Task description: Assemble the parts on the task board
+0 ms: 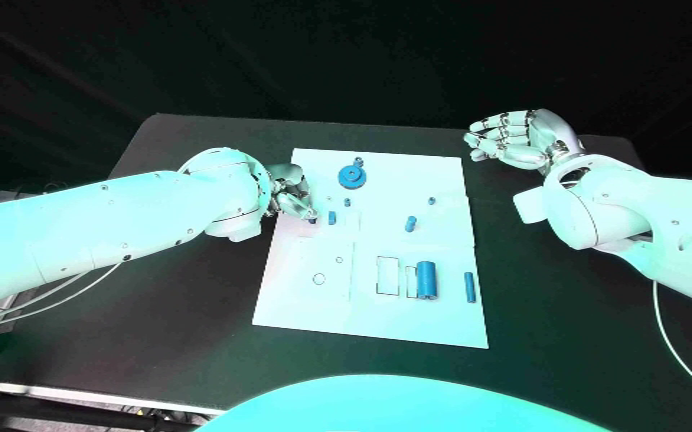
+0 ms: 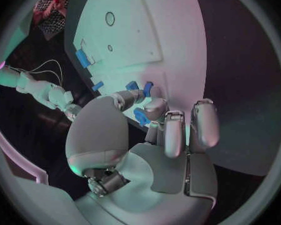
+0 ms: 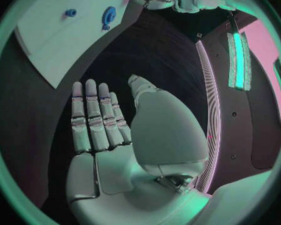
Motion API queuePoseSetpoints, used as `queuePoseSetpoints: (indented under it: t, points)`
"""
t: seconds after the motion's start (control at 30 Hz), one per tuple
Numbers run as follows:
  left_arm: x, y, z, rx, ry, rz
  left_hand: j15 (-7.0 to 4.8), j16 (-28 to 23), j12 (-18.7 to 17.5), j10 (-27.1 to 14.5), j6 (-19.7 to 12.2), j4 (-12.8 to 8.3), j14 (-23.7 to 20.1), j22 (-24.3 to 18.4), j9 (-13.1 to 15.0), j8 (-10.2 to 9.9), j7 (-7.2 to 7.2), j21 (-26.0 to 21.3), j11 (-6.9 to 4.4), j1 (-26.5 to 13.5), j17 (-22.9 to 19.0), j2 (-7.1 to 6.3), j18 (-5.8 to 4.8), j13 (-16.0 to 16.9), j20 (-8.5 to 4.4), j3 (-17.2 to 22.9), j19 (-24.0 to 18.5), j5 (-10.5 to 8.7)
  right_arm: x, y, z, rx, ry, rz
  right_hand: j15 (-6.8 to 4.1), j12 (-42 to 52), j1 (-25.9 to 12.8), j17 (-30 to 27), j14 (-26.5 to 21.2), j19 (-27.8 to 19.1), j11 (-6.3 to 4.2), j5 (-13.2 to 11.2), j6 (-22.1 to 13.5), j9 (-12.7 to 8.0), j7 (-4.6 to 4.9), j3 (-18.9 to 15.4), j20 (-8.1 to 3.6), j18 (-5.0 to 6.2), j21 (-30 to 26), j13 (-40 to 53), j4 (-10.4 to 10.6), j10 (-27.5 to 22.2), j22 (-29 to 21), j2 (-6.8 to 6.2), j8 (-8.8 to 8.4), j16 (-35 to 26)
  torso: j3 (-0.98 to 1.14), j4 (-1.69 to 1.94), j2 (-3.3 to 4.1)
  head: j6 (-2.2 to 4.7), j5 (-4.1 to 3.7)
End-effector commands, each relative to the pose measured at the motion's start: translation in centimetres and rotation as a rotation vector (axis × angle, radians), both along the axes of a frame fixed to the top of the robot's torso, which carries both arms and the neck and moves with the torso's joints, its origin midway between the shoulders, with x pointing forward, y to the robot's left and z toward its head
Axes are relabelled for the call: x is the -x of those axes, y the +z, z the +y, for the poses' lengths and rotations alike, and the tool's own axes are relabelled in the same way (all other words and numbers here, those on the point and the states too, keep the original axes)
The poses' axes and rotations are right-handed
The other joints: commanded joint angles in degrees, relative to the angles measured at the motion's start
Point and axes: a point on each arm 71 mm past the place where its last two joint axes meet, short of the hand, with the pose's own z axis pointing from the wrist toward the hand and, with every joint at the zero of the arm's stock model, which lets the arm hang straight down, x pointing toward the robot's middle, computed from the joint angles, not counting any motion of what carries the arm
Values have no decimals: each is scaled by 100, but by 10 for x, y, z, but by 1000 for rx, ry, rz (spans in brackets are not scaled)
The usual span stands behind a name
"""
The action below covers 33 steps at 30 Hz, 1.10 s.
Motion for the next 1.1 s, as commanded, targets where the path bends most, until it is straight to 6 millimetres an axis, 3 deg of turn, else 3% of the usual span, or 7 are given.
queuePoseSetpoints:
  t: [0.03, 0.4, 0.83, 1.1]
  points:
    - [0, -4, -1, 16, 9, 17, -46, -16, -56, -57, 20, -2, 544, -38, -11, -42, -36, -37, -17, -67, 1321, 32, -22, -49, -12, -103, 21, -38, 1, 1, 1, -2, 10, -8, -8, -34, -15, -8, 31, -26, 4, 18, 45, -6, 148, 0, -4, 77, -4, -6, 0, 33, -10, 45, -10, -37, -1, 0, 1, -7, -16]
    - [-3, -6, 0, 12, 25, 21, -39, -20, -85, -93, 60, 313, 542, -52, -36, -87, -27, -61, -7, -129, 1315, 54, -20, -66, -18, -626, 14, -51, 1, 1, 0, -2, 7, -10, -1, -43, -19, -23, 15, -36, 11, 18, 34, -12, 154, -3, 0, 74, -9, -8, -2, 17, -27, 41, -17, -53, -6, 6, 1, -8, -38]
    - [-3, -7, 2, 3, 26, 34, -38, -13, -73, -88, 79, 450, 546, -49, -46, -107, -28, -66, -7, -122, 1330, 25, -21, -39, -17, -881, 19, -51, 1, 1, -1, -1, 6, -10, 2, -46, -23, -31, 9, -40, 13, 18, 31, -14, 157, -3, 3, 73, -10, -8, -2, 13, -36, 42, -18, -59, -8, 10, -1, -6, -30]
    - [-3, -6, 7, 2, 34, 22, -35, -13, -82, -94, 111, 738, 546, -51, -61, -138, -22, -78, -1, -127, 1331, 4, -20, -36, -18, -1323, 19, -49, 1, 0, -1, -1, 5, -10, 2, -46, -23, -31, 9, -40, 13, 18, 31, -14, 157, -3, 3, 73, -10, -8, -2, 13, -36, 42, -18, -59, -10, 2, 4, 20, -28]
